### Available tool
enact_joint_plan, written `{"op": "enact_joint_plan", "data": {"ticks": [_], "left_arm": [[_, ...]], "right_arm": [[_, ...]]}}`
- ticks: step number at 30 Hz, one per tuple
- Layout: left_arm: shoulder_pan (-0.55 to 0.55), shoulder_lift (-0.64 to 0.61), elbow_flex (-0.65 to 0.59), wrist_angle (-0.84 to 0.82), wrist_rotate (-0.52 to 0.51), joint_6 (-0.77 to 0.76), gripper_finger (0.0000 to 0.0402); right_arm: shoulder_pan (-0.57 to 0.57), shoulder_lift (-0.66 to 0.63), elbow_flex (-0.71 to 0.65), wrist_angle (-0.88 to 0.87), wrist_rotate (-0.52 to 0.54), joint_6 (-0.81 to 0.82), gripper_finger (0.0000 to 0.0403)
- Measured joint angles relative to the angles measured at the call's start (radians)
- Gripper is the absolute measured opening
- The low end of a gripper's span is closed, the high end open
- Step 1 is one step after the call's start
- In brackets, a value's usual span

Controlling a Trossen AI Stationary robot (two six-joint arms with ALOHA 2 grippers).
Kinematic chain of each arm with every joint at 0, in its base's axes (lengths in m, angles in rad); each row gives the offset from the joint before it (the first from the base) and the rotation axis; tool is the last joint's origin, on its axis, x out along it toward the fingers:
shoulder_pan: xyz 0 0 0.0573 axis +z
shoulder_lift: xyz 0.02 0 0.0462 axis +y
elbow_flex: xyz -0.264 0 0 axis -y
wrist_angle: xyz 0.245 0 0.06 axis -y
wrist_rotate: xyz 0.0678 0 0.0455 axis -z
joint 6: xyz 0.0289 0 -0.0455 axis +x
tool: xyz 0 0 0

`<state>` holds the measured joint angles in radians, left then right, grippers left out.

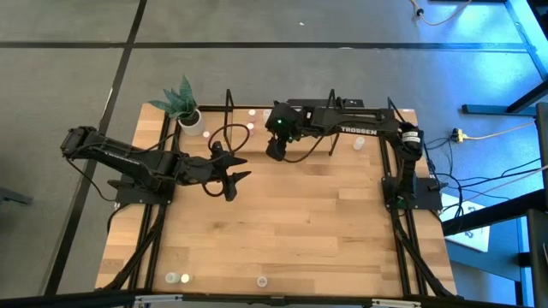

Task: Pick and place medicine bottles onto shelf by color
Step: Put the top transparent pill bottle on the shelf aligned with the other transparent pill bottle

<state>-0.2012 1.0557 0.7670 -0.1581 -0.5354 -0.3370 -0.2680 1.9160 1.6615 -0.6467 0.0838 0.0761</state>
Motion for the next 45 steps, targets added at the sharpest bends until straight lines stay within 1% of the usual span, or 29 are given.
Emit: {"op": "enact_joint_plan", "data": {"ticks": [6, 11, 16, 25, 27, 30, 33, 36, 41, 45], "left_arm": [[0.000, 0.000, 0.000, -0.020, 0.000, -0.001, 0.0180], [0.001, 0.000, 0.000, -0.025, -0.001, -0.001, 0.0180], [0.000, 0.000, 0.000, -0.030, -0.003, -0.001, 0.0180], [0.000, 0.000, 0.000, -0.037, -0.004, -0.001, 0.0180], [0.001, 0.000, 0.000, -0.036, -0.004, -0.002, 0.0180], [0.001, 0.000, 0.000, -0.036, -0.003, -0.002, 0.0180], [0.000, 0.000, 0.000, -0.036, -0.003, -0.001, 0.0180], [0.001, 0.000, 0.000, -0.036, -0.003, -0.001, 0.0180], [0.001, 0.000, 0.000, -0.036, -0.003, -0.001, 0.0180], [0.001, 0.000, 0.000, -0.036, -0.003, -0.001, 0.0180]], "right_arm": [[0.005, 0.026, 0.000, 0.023, -0.006, 0.001, 0.0212], [0.005, 0.032, 0.000, 0.019, -0.006, 0.020, 0.0188], [0.005, 0.054, 0.000, 0.023, -0.006, 0.028, 0.0145], [0.005, 0.120, 0.000, 0.029, 0.000, 0.050, 0.0051], [0.005, 0.123, 0.000, 0.025, 0.033, 0.050, 0.0032], [0.003, 0.123, 0.000, 0.029, 0.119, 0.053, 0.0007], [-0.009, 0.123, 0.000, 0.027, 0.165, 0.057, 0.0008], [-0.025, 0.123, 0.000, 0.021, 0.168, 0.079, 0.0012], [-0.049, 0.123, 0.000, 0.015, 0.168, 0.079, 0.0004], [-0.056, 0.123, 0.000, -0.005, 0.168, 0.079, 0.0008]]}}
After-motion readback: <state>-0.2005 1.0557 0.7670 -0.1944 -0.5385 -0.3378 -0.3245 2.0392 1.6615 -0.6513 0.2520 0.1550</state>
